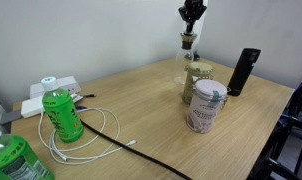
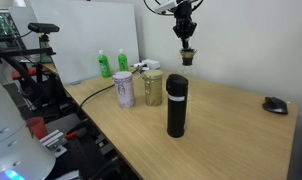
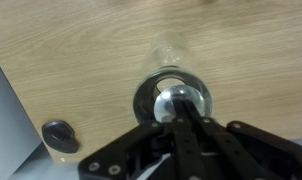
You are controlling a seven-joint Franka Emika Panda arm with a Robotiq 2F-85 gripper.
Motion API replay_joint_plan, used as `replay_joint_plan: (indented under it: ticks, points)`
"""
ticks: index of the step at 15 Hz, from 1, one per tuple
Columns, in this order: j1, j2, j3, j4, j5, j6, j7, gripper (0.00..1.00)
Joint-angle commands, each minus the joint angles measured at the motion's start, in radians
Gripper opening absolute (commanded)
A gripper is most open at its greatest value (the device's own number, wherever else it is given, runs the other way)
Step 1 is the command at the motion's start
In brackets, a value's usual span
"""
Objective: Put the lid on the flusk.
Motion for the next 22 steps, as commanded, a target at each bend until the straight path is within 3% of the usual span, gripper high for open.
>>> replay_joint_plan:
  ticks: [1,16,17,19,22]
  points:
    - [0.003,0.029,-0.019,0.031,-0.007,0.000,0.029,0.01]
    - [0.009,0.076,-0.025,0.039,0.016,-0.009,0.027,0.04]
    - [0.008,0.074,-0.025,0.038,0.017,-0.007,0.029,0.31]
    - [0.006,0.070,-0.024,0.037,0.022,-0.001,0.028,0.38]
    - [0.004,0.059,-0.024,0.036,0.031,0.006,0.028,0.59]
